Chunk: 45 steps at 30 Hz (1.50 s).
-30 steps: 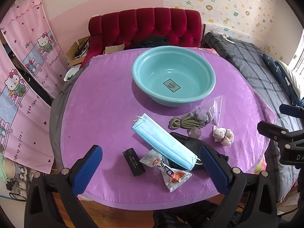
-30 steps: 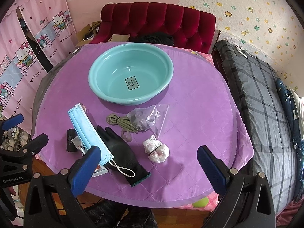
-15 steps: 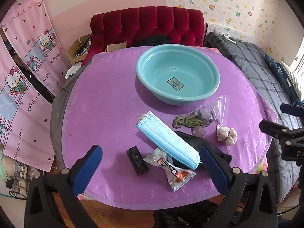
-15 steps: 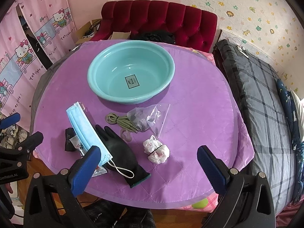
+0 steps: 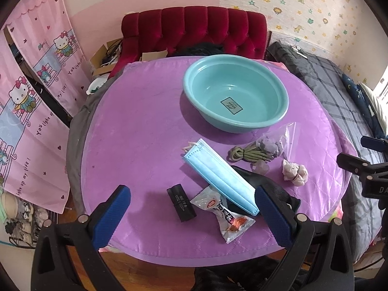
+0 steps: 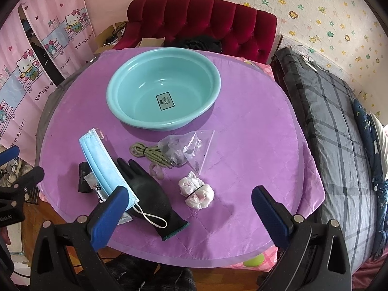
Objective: Organize soft objects
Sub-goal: 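Lower the left tool onto the black cylindrical package and close on it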
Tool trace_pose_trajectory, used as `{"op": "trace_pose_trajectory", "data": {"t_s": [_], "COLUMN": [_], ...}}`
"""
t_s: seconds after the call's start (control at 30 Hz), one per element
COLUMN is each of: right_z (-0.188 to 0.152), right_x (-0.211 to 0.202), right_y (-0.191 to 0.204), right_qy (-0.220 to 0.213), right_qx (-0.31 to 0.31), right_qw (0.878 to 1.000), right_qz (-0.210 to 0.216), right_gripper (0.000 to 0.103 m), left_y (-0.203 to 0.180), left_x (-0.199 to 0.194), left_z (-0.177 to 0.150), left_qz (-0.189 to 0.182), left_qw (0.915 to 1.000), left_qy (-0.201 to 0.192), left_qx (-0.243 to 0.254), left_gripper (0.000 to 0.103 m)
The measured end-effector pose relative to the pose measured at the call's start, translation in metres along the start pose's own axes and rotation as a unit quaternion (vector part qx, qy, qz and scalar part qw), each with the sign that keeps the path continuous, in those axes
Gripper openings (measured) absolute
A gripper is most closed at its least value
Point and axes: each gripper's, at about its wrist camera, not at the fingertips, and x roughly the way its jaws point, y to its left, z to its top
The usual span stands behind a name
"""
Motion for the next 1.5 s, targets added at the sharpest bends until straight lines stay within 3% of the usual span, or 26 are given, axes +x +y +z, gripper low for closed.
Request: {"op": "trace_pose_trajectory", "data": {"t_s": [0.2, 0.5, 0.63, 0.83, 1.03, 1.33, 1.5], "right_z": [0.001, 0.003, 0.004, 0.005, 0.005, 0.003, 0.004], "right_x": [0.004, 0.010, 0.012, 0.017, 0.024, 0.042, 0.046], "right_y": [-0.002, -0.004, -0.003, -0.003, -0.004, -0.005, -0.006], "right_qy": [-0.001, 0.000, 0.001, 0.006, 0.017, 0.038, 0.044], "right_qx": [0.002, 0.000, -0.002, -0.005, -0.006, -0.002, -0.002], "right_qw": [1.000, 1.000, 1.000, 1.000, 1.000, 0.999, 0.999], "right_qz": [-0.002, -0.005, -0.008, -0.014, -0.020, -0.027, -0.031], "right_gripper": [0.103, 0.103, 0.103, 0.103, 0.103, 0.103, 0.103], "left_y": [0.013, 0.042, 0.052, 0.050, 0.051, 0.041, 0.039], "left_x": [0.003, 0.025, 0.050, 0.089, 0.121, 0.161, 0.169], "left_z": [-0.005, -0.024, -0.033, -0.052, -0.065, -0.073, -0.072], "left_qz": [0.006, 0.044, 0.050, 0.063, 0.035, 0.029, 0.010], "left_qw": [0.9999, 0.9982, 0.9971, 0.9970, 0.9969, 0.9962, 0.9962], "left_qy": [0.004, 0.018, 0.032, 0.039, 0.060, 0.081, 0.084], "left_qx": [-0.012, -0.035, -0.047, -0.022, -0.035, -0.015, -0.020], "left_gripper": [0.103, 0.103, 0.103, 0.103, 0.103, 0.103, 0.093]}}
